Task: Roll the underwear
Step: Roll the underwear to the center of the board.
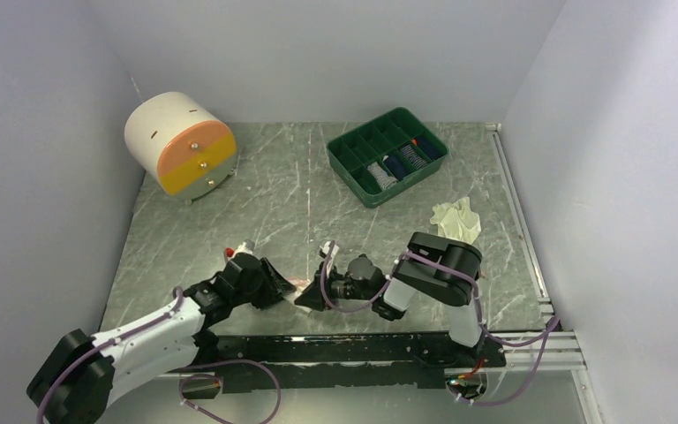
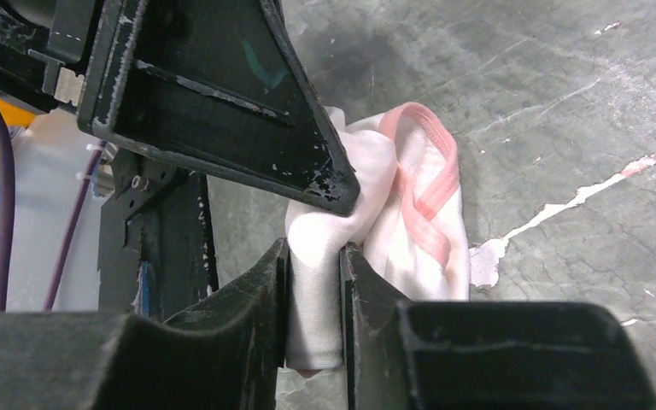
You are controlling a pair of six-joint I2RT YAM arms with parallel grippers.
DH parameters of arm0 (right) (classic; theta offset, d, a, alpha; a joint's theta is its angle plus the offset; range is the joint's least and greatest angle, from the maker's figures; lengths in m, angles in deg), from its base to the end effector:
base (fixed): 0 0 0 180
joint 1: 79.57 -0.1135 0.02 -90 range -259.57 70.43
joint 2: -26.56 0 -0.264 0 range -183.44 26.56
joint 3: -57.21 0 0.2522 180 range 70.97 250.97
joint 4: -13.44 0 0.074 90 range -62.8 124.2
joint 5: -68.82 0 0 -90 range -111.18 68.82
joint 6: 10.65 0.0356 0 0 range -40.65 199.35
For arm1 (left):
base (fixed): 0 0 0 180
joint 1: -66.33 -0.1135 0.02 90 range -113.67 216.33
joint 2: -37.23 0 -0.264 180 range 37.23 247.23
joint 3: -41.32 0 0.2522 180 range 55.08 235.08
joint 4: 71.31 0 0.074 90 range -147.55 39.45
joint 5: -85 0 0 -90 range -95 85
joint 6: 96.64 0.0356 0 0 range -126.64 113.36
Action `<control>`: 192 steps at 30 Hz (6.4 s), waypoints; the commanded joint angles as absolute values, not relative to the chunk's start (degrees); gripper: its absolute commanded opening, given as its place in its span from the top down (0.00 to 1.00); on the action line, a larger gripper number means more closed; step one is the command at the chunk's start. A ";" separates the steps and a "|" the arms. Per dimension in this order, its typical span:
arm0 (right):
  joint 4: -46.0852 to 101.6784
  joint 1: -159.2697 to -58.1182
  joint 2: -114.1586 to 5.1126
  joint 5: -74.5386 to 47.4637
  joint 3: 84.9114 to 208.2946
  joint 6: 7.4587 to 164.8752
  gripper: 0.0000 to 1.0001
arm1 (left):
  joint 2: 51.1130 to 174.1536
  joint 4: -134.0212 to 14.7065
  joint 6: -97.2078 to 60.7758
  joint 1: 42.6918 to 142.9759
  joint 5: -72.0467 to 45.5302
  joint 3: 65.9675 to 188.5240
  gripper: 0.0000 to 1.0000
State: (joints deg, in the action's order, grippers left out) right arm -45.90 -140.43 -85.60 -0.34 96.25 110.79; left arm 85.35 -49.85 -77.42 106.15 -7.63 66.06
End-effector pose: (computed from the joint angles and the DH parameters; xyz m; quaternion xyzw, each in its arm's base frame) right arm 0.1336 0.2656 0.0911 -0.3045 0.7201 0.5363 0.3179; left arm 0.1164 -0.0992 0.1327 -0.2379 0.8920 -0.3277 0.2011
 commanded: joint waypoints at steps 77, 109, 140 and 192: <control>-2.07 -139.32 -58.96 -14.88 101.18 82.94 0.40 | 100.50 -50.53 -71.67 106.15 -7.72 69.62 0.54; -15.29 -145.66 -69.36 -16.76 96.99 91.45 0.88 | 99.04 -54.37 -71.91 106.15 -9.45 69.41 0.28; -3.49 -146.42 -62.94 -31.33 104.04 74.94 0.46 | 106.78 -49.56 -70.49 106.14 -6.11 76.12 0.49; 3.61 -148.57 -72.07 -36.63 110.62 76.17 0.36 | 111.98 -53.02 -70.09 106.15 -8.31 78.15 0.56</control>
State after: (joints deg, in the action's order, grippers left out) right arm 0.13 -147.55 -68.86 -28.21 107.81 78.77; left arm 110.48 -59.03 -71.96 106.02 -9.25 79.24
